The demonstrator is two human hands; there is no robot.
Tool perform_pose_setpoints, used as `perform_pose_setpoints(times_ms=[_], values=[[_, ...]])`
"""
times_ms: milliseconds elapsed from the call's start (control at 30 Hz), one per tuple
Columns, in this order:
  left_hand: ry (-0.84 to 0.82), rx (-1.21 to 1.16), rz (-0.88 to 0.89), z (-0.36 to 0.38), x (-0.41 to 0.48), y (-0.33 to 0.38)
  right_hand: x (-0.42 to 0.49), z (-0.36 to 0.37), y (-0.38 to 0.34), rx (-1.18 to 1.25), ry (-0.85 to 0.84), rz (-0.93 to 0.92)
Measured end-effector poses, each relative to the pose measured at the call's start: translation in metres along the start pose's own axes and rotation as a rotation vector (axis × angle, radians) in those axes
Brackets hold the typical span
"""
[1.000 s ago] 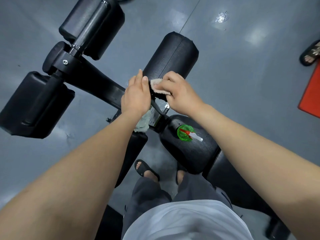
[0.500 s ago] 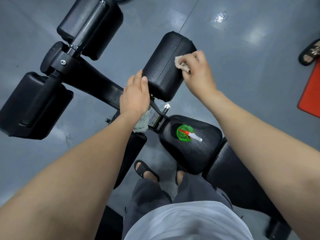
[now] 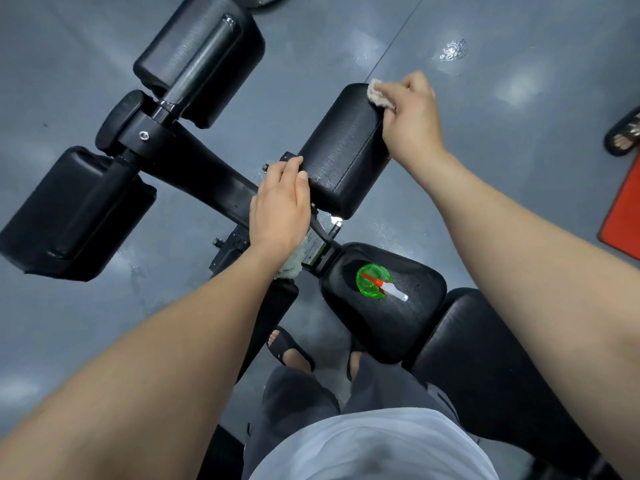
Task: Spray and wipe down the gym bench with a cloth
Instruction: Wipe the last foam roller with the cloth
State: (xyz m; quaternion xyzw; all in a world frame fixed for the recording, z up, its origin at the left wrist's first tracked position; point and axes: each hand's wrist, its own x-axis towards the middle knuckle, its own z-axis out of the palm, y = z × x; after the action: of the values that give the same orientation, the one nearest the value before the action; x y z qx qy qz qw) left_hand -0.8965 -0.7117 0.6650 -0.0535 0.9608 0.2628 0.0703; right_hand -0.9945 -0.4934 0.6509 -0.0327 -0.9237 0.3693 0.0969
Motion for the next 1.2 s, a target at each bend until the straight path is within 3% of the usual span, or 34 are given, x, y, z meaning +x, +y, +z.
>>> perform_pose_setpoints(times_ms=[100, 300, 567, 800, 1200], values=[[0.008, -0.02, 0.03, 0.0, -0.002, -0.001, 0.013, -0.002, 0.003, -0.067, -0.061, 0.077], [0.018, -0.018, 0.033, 0.0, 0.0, -0.001, -0.013, 0.006, -0.004, -0.062, 0.016, -0.05], [0.059, -0.071, 0.011, 0.0, -0.001, -0.001, -0.037, 0.009, -0.014, -0.059, -0.104, -0.169], [0.11, -0.085, -0.11, 0.003, 0.001, -0.003, -0.076, 0.016, -0.028, 0.019, -0.152, -0.273], [0.111, -0.059, -0.122, 0.006, 0.002, -0.005, -0.123, 0.019, -0.042, 0.047, -0.245, -0.43]])
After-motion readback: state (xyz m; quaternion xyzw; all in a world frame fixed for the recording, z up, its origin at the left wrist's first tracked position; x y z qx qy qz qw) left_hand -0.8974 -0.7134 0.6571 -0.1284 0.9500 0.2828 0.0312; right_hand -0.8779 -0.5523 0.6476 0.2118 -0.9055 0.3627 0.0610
